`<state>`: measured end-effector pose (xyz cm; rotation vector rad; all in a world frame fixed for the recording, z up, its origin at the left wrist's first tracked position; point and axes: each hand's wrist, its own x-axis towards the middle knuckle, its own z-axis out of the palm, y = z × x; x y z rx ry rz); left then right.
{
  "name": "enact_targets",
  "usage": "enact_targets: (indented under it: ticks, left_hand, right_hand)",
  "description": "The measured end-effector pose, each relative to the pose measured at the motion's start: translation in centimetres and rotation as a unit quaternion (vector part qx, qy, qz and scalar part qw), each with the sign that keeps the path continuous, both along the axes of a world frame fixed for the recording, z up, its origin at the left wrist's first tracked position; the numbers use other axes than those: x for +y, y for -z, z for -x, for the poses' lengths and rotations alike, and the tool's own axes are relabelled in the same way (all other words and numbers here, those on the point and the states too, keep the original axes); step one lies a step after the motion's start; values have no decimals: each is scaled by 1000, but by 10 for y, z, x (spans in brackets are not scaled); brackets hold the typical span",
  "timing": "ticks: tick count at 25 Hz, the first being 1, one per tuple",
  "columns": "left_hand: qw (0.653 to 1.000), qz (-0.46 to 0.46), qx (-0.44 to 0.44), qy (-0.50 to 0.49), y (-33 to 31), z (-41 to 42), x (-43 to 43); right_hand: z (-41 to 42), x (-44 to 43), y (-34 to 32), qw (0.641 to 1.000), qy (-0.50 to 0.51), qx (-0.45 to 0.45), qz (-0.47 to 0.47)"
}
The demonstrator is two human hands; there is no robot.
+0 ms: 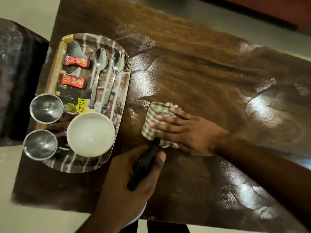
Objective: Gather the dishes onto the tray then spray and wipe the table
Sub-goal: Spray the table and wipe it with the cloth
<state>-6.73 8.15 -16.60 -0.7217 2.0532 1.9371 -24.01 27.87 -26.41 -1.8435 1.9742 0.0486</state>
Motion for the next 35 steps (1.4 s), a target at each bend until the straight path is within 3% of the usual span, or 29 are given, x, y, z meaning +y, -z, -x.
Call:
enact_targets:
  ticks: [2, 3, 5, 6, 7, 8, 9, 11, 13, 15, 17, 19, 21, 23, 24, 25, 27, 29, 31, 33, 35]
  left_hand:
    - [999, -6, -31, 7, -3, -19, 2]
    - [999, -3, -40, 15, -4, -29, 3]
    - [998, 22, -53, 24, -6, -48, 4]
    - [997, 40, -57, 25, -5, -58, 5]
    - [997, 60, -50, 23, -3, -69, 7]
    - [996, 78, -35, 16, -2, -81, 10]
    - [995, 96, -11, 8, -1, -92, 13]
    - [992, 122, 5, 14, -8, -116, 17]
    - [992, 125, 4, 23, -10, -142, 19]
    - [996, 87, 27, 10, -2, -165, 19]
    - [997, 74, 22, -13, 4, -184, 20]
    - [996, 83, 10, -23, 7, -199, 20]
    - [996, 84, 0, -34, 7, -214, 17]
    - [995, 94, 0, -41, 10, -225, 12]
    - [993, 109, 3, -38, 13, -229, 8]
    - [992, 118, 7, -36, 15, -232, 6]
    - [991, 126, 12, -35, 18, -237, 4]
    - [990, 137, 11, -41, 18, -240, 4]
    - [988, 149, 13, -44, 19, -242, 3]
    - [987, 156, 11, -33, 20, -244, 2]
    - [987, 157, 7, -18, 22, -247, 3]
  right_hand:
    - [18, 15, 2, 989, 143, 33, 5]
    - [21, 14, 0, 965, 260, 36, 19]
    - [5, -11, 1, 870, 491, 7, 53]
    - [-9, -32, 1, 821, 568, -13, 57]
    - [-28, -50, 0, 795, 603, -30, 53]
    - [-51, -62, -2, 800, 596, -46, 45]
    - [-76, -68, -3, 832, 551, -58, 37]
    - [-129, -60, -5, 920, 387, -62, 24]
    - [-176, -26, -2, 977, 209, -48, 18]
    - [-199, 22, 0, 993, 119, -27, 7]
    - [-196, 66, 0, 983, 182, -17, -8]
    - [-185, 89, -3, 931, 365, -21, 11]
    - [-189, 72, -2, 822, 567, -23, 39]
    - [-205, 22, 1, 728, 684, -6, 44]
    - [-219, -4, 1, 717, 696, 5, 40]
    - [-233, -28, 0, 731, 682, 10, 31]
    - [-268, -71, -1, 804, 594, -13, 11]
    - [-303, -97, -1, 890, 454, -40, 9]
    - [-327, -94, 4, 943, 330, -42, 35]
    - [-334, -61, 8, 952, 301, -34, 50]
    - [-332, -6, 7, 937, 346, 9, 45]
